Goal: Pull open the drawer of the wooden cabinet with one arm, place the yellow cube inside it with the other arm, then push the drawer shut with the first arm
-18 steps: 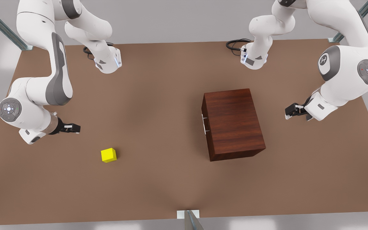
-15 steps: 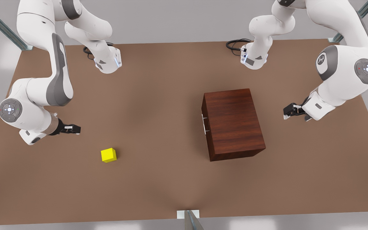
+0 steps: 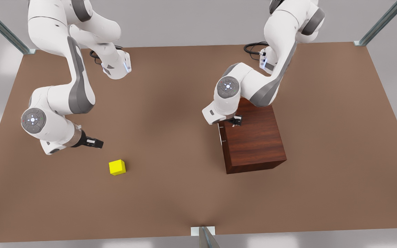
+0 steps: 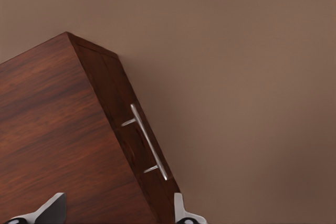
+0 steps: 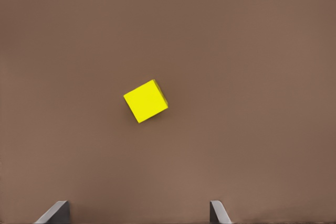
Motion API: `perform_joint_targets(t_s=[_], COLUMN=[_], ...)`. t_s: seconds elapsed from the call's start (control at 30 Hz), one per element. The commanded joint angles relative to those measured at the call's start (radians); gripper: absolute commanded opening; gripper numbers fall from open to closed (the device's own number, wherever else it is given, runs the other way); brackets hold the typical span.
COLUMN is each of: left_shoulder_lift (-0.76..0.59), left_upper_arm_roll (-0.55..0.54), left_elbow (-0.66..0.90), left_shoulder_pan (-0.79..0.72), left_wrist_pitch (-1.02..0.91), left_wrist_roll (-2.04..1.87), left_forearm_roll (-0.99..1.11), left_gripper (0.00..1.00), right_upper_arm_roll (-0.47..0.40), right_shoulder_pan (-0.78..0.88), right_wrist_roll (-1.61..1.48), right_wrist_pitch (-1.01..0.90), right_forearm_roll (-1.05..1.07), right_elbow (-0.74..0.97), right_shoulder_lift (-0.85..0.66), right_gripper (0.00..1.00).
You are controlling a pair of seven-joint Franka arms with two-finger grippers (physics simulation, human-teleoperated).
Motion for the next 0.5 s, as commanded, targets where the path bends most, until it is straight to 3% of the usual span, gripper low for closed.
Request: perform_joint_targets(t_s=[0.0, 0.03, 0.13, 0.23, 0.47], left_shoulder_lift=[0.031, 0.054, 0.115, 0.171, 0.208], left_upper_arm_roll=[0.000, 0.000, 0.001, 0.004, 0.004], left_elbow=[0.014, 0.012, 0.014, 0.026, 0.003], left_shoulder_pan=[-0.024, -0.036, -0.085, -0.116, -0.151], left_wrist_pitch=[0.110, 0.117, 0.135, 0.129, 0.092], left_wrist_roll=[-0.747, -0.778, -0.884, -0.888, -0.870], left_forearm_roll=[0.043, 0.050, 0.141, 0.242, 0.393], left_gripper=[1.00, 1.00, 1.00, 1.00, 1.00], right_upper_arm_roll=[0.002, 0.001, 0.001, 0.001, -0.001], right_shoulder_pan=[0.002, 0.008, 0.027, 0.028, 0.041], right_wrist_roll=[1.076, 1.217, 1.242, 1.259, 1.295], right_wrist_pitch=[0.102, 0.138, 0.201, 0.430, 0.454], right_forearm_roll=[0.029, 0.027, 0.022, 0.081, 0.072], right_elbow=[-0.007, -0.004, -0.013, -0.171, -0.185], right_shoulder_lift=[0.014, 0.039, 0.094, 0.065, 0.082], right_gripper=[1.00, 1.00, 1.00, 1.00, 1.00])
